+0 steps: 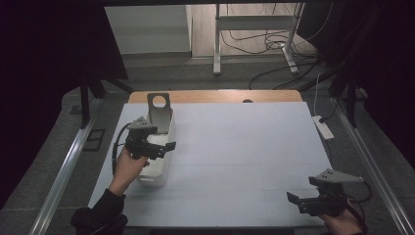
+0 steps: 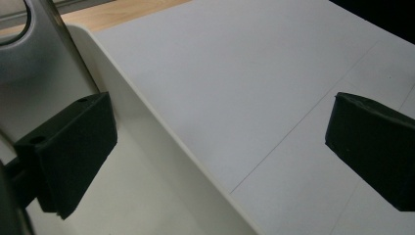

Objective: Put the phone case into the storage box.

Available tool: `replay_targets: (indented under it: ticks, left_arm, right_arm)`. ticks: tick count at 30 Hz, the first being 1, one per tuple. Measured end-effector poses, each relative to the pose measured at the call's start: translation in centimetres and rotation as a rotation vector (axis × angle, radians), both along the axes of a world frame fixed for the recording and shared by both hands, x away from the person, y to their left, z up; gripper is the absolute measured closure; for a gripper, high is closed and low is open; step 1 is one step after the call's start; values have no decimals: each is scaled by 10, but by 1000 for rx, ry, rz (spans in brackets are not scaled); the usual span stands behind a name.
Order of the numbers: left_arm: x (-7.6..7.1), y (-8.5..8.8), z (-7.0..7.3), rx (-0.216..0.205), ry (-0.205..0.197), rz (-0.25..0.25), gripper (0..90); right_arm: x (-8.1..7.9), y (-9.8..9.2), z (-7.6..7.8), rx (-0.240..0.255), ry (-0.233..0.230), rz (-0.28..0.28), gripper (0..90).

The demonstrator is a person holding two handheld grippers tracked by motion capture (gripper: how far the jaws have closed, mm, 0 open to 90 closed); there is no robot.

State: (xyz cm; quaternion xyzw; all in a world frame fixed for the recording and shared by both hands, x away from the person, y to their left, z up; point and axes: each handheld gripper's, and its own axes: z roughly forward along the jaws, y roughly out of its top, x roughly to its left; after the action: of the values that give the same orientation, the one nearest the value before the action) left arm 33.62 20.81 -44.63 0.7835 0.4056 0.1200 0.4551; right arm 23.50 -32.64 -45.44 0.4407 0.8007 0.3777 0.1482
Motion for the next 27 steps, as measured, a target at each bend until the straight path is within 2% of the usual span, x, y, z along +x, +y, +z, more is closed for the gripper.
replay_targets:
  ticks: [5,14,27]
  left_arm:
    - [-7,2,-3,4,20,10,0]
    - [-20,4,1,3,7,19,0]
    - [-32,4,1,49,25,30,3]
  right_arm:
    - [0,-1,0,4,3,-1,6]
    - [0,-1,0,7,7,-5,7]
    - [1,-1,0,4,8,-7,7]
